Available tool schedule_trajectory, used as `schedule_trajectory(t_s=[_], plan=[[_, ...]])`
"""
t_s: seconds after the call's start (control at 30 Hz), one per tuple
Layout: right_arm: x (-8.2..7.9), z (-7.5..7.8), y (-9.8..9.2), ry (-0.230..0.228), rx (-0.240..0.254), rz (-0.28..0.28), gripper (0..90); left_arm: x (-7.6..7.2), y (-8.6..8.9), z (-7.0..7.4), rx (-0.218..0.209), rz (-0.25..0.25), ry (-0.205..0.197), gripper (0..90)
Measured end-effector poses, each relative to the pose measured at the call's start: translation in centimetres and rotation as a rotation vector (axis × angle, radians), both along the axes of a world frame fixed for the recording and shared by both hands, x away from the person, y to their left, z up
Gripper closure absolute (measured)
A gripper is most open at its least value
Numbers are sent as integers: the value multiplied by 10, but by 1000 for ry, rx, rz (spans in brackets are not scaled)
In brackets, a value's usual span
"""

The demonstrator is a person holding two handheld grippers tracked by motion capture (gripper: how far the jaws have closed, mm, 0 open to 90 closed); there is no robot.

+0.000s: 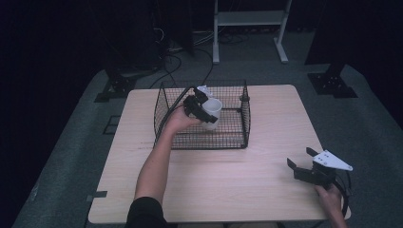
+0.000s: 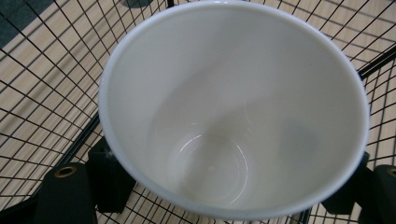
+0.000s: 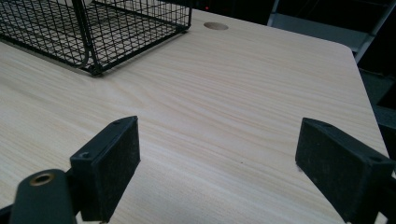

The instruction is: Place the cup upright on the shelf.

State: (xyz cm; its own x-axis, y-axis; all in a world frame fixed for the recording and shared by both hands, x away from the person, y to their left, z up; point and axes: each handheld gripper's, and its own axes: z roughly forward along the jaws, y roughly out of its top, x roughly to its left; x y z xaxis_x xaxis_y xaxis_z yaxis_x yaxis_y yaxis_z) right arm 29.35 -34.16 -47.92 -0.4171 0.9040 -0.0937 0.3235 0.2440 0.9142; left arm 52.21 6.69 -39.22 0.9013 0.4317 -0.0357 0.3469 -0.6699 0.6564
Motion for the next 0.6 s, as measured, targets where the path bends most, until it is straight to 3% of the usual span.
schedule_trajectory(t_s=[0.2,0.33,0.6], plan=[[0,0,0,0,0,1,131,0,0,-6,17,-1,11,216],[0,0,0,-2,-1,1,131,0,2,-9,5,7,21,216],[0,0,0,-1,1,3,131,0,0,-18,35,0,34,215]])
